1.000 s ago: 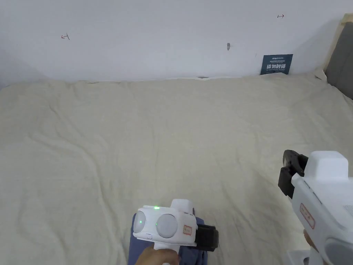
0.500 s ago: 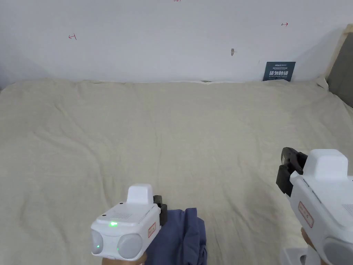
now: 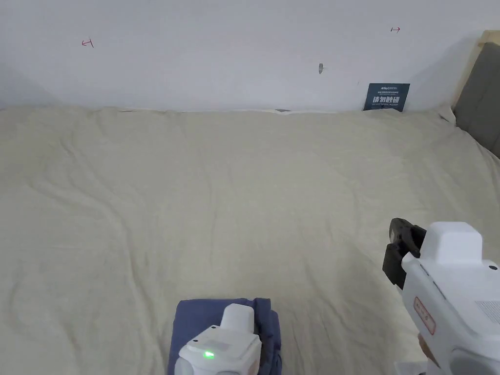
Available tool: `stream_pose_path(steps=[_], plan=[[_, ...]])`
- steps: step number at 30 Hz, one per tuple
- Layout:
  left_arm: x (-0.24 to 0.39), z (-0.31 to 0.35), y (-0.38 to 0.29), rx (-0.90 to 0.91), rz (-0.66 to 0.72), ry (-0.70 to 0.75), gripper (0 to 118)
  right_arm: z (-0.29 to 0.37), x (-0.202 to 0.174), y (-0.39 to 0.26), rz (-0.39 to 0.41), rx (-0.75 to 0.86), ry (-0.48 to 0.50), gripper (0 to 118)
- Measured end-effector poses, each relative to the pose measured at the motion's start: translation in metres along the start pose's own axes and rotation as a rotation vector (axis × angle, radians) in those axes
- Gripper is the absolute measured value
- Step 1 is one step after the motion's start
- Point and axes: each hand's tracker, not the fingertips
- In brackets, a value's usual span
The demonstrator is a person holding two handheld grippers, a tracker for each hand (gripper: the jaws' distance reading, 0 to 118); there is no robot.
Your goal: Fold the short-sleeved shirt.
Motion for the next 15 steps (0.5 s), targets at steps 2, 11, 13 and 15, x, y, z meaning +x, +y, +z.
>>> stream_pose_path(steps=[2, 11, 13, 15], plan=[[0.010, -0.012, -0.006, -0.024, -0.008, 0.009, 0, -0.003, 0.004, -0.003, -0.007, -0.011, -0.005, 2], [0.037, -0.026, -0.020, -0.025, -0.113, 0.064, 0, -0.006, 0.012, -0.011, -0.013, -0.039, -0.019, 2], [0.032, -0.019, -0.013, -0.018, -0.116, 0.049, 0, -0.003, 0.012, -0.008, -0.016, -0.035, -0.021, 2], [0.027, 0.002, -0.004, 0.090, -0.104, 0.030, 0, 0.001, 0.010, -0.005, -0.015, -0.025, -0.022, 2]])
